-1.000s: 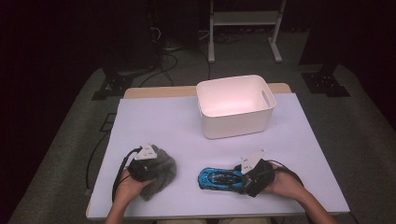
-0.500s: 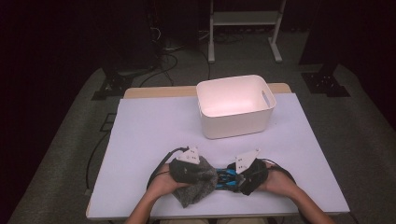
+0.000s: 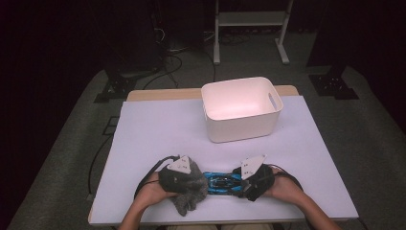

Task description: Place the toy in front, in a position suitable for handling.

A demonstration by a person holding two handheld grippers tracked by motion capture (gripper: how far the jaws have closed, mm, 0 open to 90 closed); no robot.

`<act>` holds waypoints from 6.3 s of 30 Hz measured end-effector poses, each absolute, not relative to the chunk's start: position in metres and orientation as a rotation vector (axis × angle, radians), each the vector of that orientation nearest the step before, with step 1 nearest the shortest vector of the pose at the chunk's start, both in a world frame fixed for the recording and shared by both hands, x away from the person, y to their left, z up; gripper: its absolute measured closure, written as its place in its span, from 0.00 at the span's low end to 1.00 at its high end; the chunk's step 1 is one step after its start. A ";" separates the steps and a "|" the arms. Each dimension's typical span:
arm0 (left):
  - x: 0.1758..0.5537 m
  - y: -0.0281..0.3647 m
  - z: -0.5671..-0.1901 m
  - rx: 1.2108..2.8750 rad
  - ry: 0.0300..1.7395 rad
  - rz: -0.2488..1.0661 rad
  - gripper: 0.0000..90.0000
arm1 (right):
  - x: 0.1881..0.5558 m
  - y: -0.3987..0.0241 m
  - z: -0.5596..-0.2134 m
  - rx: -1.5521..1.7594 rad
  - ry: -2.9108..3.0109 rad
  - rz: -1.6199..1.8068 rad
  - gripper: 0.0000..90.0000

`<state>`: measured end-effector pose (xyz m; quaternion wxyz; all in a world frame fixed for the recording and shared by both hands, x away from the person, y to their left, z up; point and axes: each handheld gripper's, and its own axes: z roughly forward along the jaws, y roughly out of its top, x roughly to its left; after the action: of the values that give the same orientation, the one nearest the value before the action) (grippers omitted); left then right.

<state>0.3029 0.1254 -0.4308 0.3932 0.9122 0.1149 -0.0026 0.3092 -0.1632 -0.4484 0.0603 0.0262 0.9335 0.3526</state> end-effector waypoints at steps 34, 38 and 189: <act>0.312 0.128 -0.431 2.217 0.336 -0.052 0.86 | 0.311 -0.173 -0.446 0.081 2.830 1.031 0.26; 0.307 0.112 -0.430 2.264 0.274 -0.018 0.86 | 0.315 -0.164 -0.447 0.084 2.837 1.051 0.25; 0.319 0.124 -0.425 2.359 0.332 -0.037 0.88 | 0.318 -0.161 -0.461 0.188 2.830 1.193 0.28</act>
<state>0.3187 0.1243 -0.4248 0.3703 0.9197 0.1294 -0.0143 0.3179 -0.1612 -0.4612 0.0325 0.0610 0.9193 0.3875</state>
